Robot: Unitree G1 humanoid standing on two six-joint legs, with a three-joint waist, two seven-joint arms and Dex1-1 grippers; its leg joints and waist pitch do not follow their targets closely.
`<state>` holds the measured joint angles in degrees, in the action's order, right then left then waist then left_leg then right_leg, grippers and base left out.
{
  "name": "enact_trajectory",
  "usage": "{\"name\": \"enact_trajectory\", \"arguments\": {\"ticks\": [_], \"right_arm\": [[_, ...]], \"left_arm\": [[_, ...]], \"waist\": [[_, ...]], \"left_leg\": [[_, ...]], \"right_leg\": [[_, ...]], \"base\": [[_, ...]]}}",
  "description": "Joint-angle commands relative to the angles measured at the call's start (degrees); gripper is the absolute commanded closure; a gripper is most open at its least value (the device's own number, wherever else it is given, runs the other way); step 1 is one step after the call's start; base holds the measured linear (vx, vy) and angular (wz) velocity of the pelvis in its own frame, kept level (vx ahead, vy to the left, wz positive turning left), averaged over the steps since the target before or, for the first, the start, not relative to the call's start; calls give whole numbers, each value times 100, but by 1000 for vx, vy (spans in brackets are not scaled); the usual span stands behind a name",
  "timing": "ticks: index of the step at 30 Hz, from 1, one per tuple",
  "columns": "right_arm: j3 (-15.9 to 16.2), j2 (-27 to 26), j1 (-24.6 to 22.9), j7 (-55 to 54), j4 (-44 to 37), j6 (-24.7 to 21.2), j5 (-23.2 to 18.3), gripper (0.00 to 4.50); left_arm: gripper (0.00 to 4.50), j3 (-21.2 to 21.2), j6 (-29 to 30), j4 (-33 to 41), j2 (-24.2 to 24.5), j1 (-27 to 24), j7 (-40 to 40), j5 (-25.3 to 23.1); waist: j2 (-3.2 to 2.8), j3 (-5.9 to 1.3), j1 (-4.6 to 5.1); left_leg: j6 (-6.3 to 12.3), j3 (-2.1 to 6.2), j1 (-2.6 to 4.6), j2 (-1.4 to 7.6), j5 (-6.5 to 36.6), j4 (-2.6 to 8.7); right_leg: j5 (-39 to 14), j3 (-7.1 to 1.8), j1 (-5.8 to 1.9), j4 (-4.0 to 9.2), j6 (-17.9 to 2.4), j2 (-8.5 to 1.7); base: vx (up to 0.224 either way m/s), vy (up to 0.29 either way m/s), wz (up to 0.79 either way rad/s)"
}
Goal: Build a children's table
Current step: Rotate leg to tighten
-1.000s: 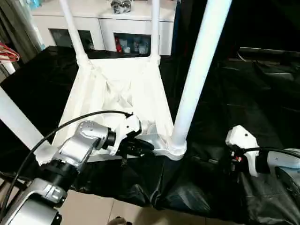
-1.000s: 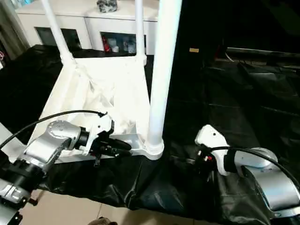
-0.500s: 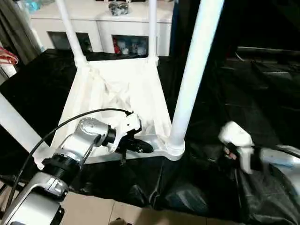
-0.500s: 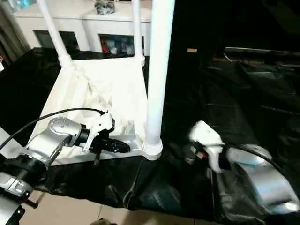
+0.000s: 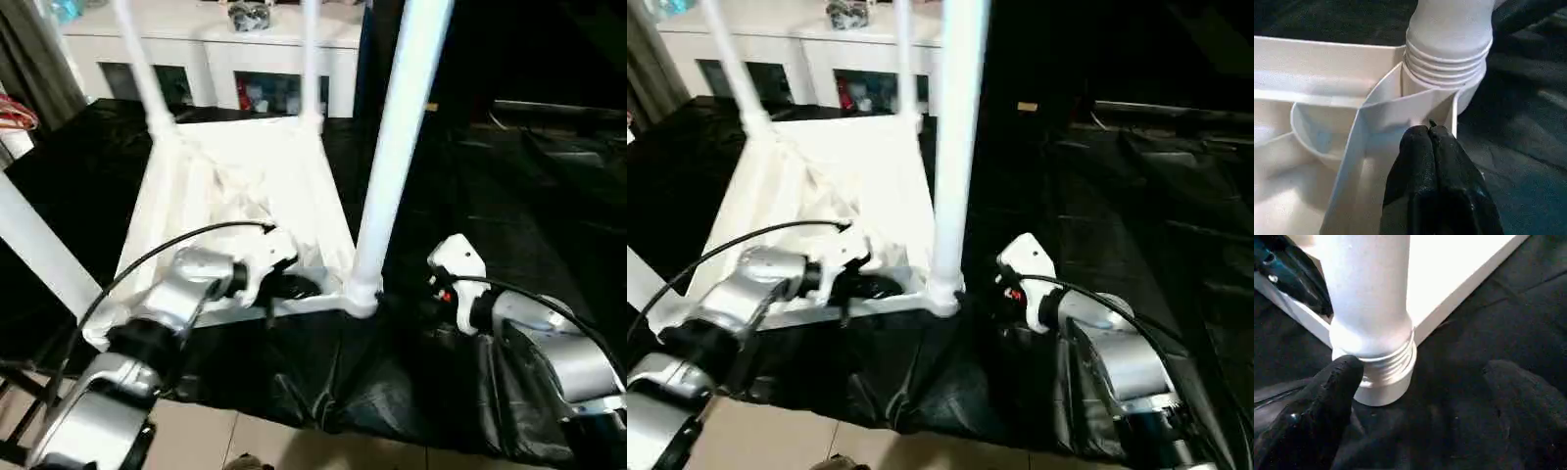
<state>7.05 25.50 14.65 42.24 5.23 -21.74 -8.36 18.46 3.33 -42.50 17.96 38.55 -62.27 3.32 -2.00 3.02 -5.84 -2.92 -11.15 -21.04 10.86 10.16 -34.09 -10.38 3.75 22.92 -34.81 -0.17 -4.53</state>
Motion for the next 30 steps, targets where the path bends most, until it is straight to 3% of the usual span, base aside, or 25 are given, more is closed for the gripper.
{"name": "enact_trajectory", "arguments": {"ticks": [1, 3, 10, 14, 17, 18, 20, 23, 30], "right_arm": [[-62, -56, 133, -138, 187, 86, 70, 0], [-67, -62, 145, -141, 204, 96, 70, 0], [-85, -96, 284, -64, 433, 341, 48, 0], [-86, -52, 300, -60, 477, 395, 40, 0], [-92, -24, 257, -40, 411, 399, 31, 0], [-94, -20, 252, -35, 401, 397, 29, 0], [-99, -10, 211, -34, 344, 388, 18, 0], [-77, -6, 126, -35, 233, 359, 1, 0], [-19, -22, 90, -43, 157, 319, 0, 0]], "left_arm": [[445, -41, -133, -167, -108, 201, 92, -96], [445, -50, -139, -185, -121, 220, 84, -93], [445, 74, -168, -344, -97, 296, -253, -188], [445, 2, -131, -389, -97, 347, -155, -197], [445, -382, 331, -186, -143, 406, -174, 232], [416, -410, 398, -147, -139, 407, -204, 274], [407, -481, 730, 167, -87, 343, -327, 412], [390, -484, 1110, 648, -19, 174, -499, 566], [331, -275, 1016, 618, -35, 1, -281, 200]], "waist": [[94, -350, -27], [100, -358, -26], [86, -374, 0], [87, -360, 15], [51, -354, 21], [61, -354, 18], [96, -354, 15], [71, -352, -1], [59, -346, 17]], "left_leg": [[36, 151, 70, 191, 1575, 423], [66, 155, 41, 197, 1454, 421], [137, 137, 42, 208, 1328, 401], [151, 130, 46, 202, 1382, 401], [117, 128, 62, 198, 1472, 401], [117, 128, 60, 197, 1471, 403], [118, 130, 69, 215, 1466, 411], [140, 134, 56, 231, 1387, 414], [138, 133, 54, 205, 1452, 419]], "right_leg": [[-2275, -246, -228, 561, -784, -415], [-2129, -245, -257, 534, -844, -426], [-1637, -250, -265, 477, -1057, -406], [-1792, -247, -267, 496, -1057, -409], [-1926, -240, -260, 511, -1064, -406], [-1948, -238, -261, 514, -1087, -407], [-1932, -245, -257, 501, -1103, -409], [-1773, -255, -251, 481, -1163, -413], [-1951, -250, -251, 519, -1001, -391]], "base": [[0, 0, 0], [0, 0, 0], [0, 0, 0], [0, 0, 0], [0, 0, 0], [0, 0, 0], [0, 0, 0], [0, 0, 0], [0, 0, 0]]}}
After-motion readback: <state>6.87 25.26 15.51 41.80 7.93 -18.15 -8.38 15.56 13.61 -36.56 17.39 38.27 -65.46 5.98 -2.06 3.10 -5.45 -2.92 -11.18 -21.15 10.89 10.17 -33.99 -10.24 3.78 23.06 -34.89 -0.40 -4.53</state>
